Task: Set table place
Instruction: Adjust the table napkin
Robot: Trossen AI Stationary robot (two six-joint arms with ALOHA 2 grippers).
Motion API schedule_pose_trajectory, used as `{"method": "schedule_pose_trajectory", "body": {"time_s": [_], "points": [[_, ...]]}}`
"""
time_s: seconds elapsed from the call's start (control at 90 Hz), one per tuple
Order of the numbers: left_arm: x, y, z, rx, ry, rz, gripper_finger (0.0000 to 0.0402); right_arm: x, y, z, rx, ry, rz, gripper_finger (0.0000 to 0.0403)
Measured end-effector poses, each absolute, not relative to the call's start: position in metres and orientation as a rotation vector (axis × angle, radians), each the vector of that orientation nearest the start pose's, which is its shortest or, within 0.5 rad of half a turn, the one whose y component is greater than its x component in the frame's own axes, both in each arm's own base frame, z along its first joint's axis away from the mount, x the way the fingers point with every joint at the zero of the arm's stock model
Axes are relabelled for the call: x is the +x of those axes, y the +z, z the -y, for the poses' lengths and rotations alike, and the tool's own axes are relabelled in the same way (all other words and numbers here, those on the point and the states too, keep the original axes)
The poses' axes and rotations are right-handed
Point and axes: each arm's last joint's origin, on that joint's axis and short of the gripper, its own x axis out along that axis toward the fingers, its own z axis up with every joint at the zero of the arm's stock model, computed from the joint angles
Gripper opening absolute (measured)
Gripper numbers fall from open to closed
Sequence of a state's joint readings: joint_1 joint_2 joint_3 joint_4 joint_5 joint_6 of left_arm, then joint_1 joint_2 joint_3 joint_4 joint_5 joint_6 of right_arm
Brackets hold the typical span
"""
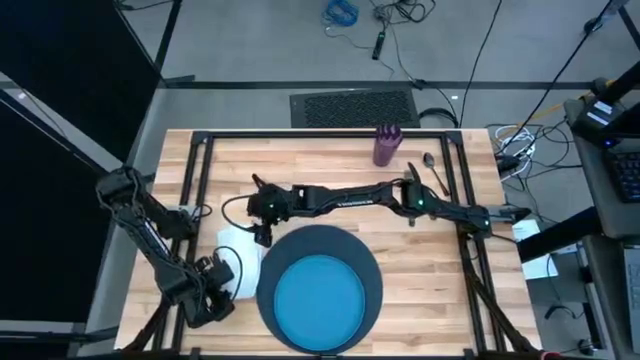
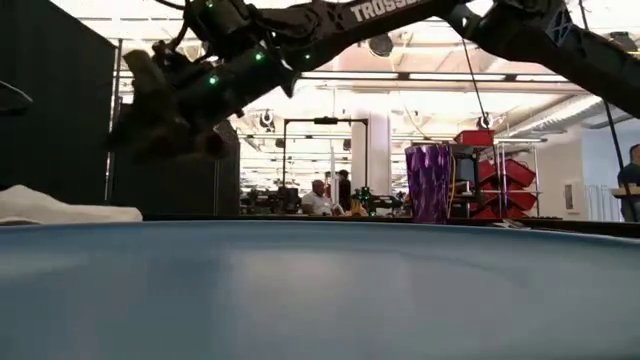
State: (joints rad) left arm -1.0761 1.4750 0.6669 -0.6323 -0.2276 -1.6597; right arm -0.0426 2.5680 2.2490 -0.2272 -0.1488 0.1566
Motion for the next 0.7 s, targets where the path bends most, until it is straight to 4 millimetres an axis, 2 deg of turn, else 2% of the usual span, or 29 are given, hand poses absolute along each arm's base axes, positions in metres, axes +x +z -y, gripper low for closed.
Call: {"method": "schedule_pose_trajectory", "body": {"time_s": [0.333,0.467,0.7], "points": [[0.108,0.138,0.197,-0.492,0.318,-1.310,0.0182,0.584,0.139,0.028,0.158,0.147,-0.523,0.0240],[0.103,0.138,0.194,-0.464,0.345,-1.395,0.0182,0.586,0.124,0.028,0.160,0.158,-0.534,0.0240],[0.099,0.137,0.190,-0.425,0.370,-1.451,0.0182,0.587,0.125,0.028,0.168,0.155,-0.515,0.0239]]}}
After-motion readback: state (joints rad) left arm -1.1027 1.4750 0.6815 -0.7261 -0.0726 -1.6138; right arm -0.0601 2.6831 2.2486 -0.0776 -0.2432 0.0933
